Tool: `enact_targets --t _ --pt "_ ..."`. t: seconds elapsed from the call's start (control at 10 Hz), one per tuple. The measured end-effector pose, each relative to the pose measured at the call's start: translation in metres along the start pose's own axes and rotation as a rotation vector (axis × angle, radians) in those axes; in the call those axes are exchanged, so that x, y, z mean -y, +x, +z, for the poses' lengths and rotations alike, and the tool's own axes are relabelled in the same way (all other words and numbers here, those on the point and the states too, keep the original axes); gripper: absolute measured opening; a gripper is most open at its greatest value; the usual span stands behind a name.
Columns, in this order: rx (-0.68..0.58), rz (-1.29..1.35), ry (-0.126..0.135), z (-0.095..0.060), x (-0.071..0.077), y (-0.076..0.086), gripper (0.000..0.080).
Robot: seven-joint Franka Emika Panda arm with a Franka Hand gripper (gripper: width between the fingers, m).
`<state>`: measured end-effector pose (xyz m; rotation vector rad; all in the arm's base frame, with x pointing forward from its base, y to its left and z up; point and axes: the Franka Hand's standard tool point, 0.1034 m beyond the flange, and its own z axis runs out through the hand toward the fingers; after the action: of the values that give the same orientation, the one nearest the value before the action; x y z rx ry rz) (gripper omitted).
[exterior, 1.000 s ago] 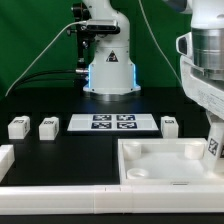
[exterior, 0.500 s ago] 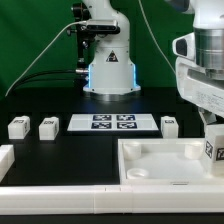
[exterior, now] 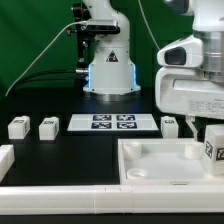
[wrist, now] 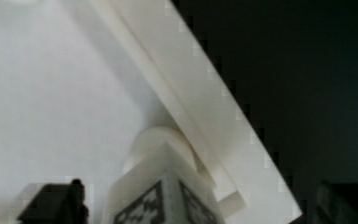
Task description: Assemble one leg
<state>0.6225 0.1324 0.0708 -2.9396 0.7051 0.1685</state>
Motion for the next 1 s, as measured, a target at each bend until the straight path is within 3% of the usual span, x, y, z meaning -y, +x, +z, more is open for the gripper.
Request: enact_targets --t 0.5,0.8,0.9,1.0 --pt "-0.001 -0.575 -0.005 -0.0002 -0.0039 0.0028 0.0649" --pt "-0.003 -0.673 -0.013 -0.0002 -0.0035 0.0024 0.0649" --pt "-0.003 -0.672 -0.013 -0.0004 -0.0043 0.0030 0.0544" --pt "-0.003 -0.672 -0.013 -0.0003 -0.0043 0.0030 0.0377"
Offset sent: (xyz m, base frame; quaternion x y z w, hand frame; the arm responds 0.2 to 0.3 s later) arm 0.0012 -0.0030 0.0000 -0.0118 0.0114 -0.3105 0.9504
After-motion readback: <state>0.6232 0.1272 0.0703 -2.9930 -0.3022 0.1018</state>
